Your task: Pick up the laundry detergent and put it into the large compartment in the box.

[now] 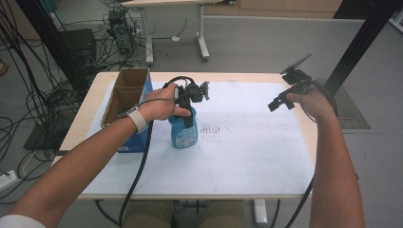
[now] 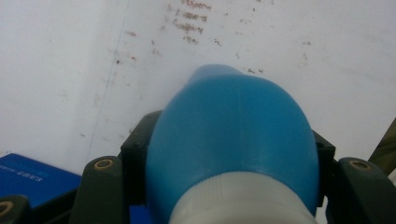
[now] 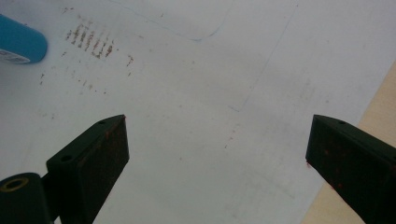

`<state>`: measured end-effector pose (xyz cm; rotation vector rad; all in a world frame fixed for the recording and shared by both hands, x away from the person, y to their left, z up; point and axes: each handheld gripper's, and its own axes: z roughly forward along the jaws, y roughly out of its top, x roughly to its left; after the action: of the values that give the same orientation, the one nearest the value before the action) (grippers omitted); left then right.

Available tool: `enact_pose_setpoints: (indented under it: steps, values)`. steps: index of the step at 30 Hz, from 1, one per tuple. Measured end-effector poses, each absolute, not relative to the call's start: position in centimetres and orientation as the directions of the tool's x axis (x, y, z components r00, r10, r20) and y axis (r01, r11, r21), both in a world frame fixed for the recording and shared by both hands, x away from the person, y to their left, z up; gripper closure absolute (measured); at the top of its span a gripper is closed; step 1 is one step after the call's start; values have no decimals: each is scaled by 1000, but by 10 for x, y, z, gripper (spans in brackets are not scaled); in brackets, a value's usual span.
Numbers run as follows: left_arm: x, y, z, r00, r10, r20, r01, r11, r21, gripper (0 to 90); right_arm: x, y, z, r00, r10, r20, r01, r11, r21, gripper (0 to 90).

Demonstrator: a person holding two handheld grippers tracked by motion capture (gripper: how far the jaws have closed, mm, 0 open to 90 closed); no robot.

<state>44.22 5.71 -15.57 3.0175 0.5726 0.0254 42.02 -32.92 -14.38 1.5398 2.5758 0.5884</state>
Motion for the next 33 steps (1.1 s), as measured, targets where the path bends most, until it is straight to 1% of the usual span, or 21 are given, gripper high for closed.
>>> enact_pose_setpoints:
  steps: [33]
  values:
    - [441,58,-156,929,370,9,368,-927,76,386,416,-330,-144,-492,861,127,830,419,369,63]
